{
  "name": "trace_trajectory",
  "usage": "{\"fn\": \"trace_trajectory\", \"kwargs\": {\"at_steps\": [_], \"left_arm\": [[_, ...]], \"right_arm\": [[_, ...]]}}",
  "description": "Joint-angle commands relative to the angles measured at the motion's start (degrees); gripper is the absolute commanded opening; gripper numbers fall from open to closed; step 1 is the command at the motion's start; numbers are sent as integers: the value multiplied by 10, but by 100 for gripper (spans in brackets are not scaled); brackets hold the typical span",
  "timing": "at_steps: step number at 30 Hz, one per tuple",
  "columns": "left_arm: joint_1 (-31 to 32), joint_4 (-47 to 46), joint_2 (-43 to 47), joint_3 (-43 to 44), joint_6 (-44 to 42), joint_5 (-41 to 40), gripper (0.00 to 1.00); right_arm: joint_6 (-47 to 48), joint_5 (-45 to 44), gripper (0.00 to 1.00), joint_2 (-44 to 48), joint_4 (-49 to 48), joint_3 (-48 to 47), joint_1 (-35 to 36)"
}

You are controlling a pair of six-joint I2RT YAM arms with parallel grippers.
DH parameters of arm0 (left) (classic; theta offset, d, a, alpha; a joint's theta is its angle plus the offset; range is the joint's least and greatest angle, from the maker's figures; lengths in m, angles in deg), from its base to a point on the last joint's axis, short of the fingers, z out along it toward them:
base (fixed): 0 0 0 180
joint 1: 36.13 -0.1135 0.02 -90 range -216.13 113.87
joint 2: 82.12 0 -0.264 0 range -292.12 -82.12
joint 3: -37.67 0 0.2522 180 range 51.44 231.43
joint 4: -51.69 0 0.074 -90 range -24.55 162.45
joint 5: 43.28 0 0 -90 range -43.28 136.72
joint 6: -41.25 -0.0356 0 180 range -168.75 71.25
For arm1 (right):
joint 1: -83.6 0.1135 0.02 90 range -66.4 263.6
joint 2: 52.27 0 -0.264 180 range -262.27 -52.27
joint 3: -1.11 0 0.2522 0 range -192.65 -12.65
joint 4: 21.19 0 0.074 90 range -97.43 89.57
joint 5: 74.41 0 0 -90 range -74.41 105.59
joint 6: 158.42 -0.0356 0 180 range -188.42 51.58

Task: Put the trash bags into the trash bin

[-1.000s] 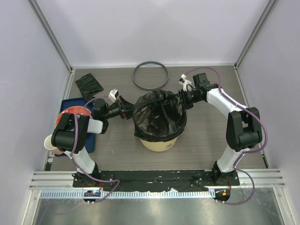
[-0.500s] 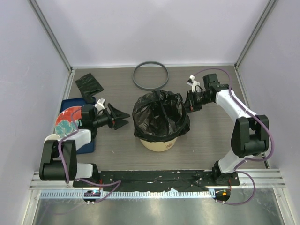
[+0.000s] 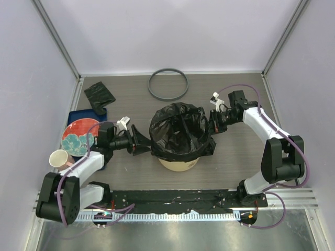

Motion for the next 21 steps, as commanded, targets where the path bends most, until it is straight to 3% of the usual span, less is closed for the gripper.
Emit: {"fn": "trace_trajectory", "kwargs": {"at_steps": [1,7,11,14,21], "left_arm": [[6,-120,-52,11,67,-17,67],[32,-403,-220,60,205,-26,60],[42,-519,-309,104,267,-44,58],[41,-580,-354,127,302,-49,59],[30,-566,-333,107,288,-47,65]], "right_arm": [[-56,42,1,28,-26,19,8],[-120,34,1,52,-80,41,8],[-183,17,1,62,-149,54,7],[-224,10,1,62,-187,56,7],[-222,-6,1,58,-190,48,6]]}}
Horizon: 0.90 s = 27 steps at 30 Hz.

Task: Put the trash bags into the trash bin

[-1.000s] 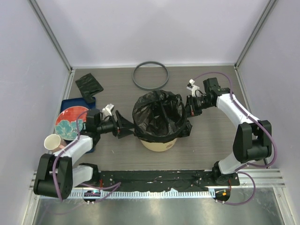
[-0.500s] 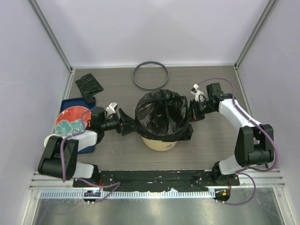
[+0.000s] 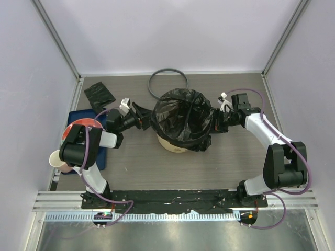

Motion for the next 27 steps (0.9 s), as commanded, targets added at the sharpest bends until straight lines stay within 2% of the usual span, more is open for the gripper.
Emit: {"fn": "trace_trajectory", "kwargs": {"at_steps": [1,3,6,7,9,10,13,14,20,21,23,24,27], "left_arm": [[19,-56,40,-16,6,45,65],[19,-38,63,-23,-8,46,65],[19,-30,69,-27,-14,44,56],[20,-30,68,-26,-18,44,45],[19,-26,62,-24,-20,43,33],[18,-23,59,-24,-24,42,20],[6,33,51,-24,-54,36,0],[3,89,51,-24,-83,31,0],[-16,255,49,-17,-187,7,0],[-17,324,51,-4,-230,-10,0],[-19,378,53,6,-264,-30,0],[-22,434,52,18,-299,-39,0],[-31,454,38,18,-311,-41,0]], "right_arm": [[-38,52,1,15,-72,-19,18],[-38,54,1,12,-71,-22,19],[-42,57,1,4,-73,-29,18],[-43,58,1,1,-73,-31,18],[-43,60,1,-4,-75,-36,18],[-42,60,1,-7,-75,-40,18],[-39,61,1,-16,-74,-47,18],[-34,59,1,-17,-72,-51,17],[3,45,1,-53,-49,-77,10],[23,42,1,-61,-44,-82,9],[45,29,1,-89,-30,-94,7],[64,26,1,-96,-26,-96,6],[86,26,1,-126,-12,-102,4]]}}
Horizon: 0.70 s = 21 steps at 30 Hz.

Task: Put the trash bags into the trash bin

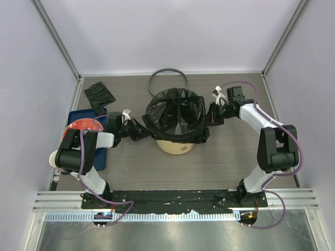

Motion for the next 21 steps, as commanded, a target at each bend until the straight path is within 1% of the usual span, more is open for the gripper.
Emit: {"fn": "trace_trajectory", "kwargs": {"at_steps": [1,5,9,14,17,19,20,21], "left_arm": [[-11,114,-10,20,-91,-9,0],[-18,172,9,16,-128,-38,0],[-29,192,3,10,-136,-50,0],[-40,224,5,16,-161,-59,0],[-39,237,1,18,-171,-64,0],[-41,247,4,21,-179,-64,0],[-40,249,8,25,-185,-61,0],[-41,259,14,30,-201,-49,0]], "right_arm": [[57,15,1,-34,18,-24,1],[66,21,1,-46,19,-20,2],[91,-2,1,-69,18,5,2],[119,-34,1,-117,-8,32,2],[119,-35,1,-130,-27,40,2],[119,-28,1,-133,-23,38,1],[119,-28,2,-126,-19,29,2],[141,-27,12,-118,-10,23,0]]}}
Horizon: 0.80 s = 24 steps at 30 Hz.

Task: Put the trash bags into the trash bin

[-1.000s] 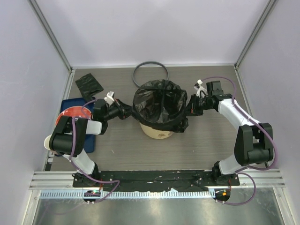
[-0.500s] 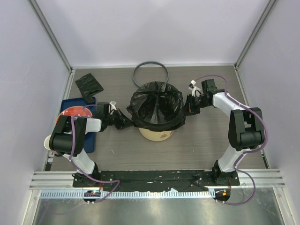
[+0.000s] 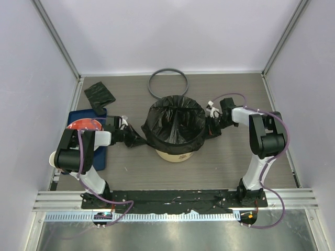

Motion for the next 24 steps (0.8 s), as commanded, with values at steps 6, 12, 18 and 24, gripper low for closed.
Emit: {"fn": "trace_trajectory", "kwargs": {"at_steps": [6,12,18,24], "left_arm": [[-27,217,144,96,-199,-33,56],[-87,387,268,182,-376,-62,100],[-99,467,306,336,-491,-65,100],[-96,662,224,496,-706,88,100]], "right_arm": [[96,-14,68,145,88,-46,-37],[155,-62,78,269,150,-59,-62],[232,-56,83,383,129,-82,-92],[426,50,100,416,240,-107,-82]]}}
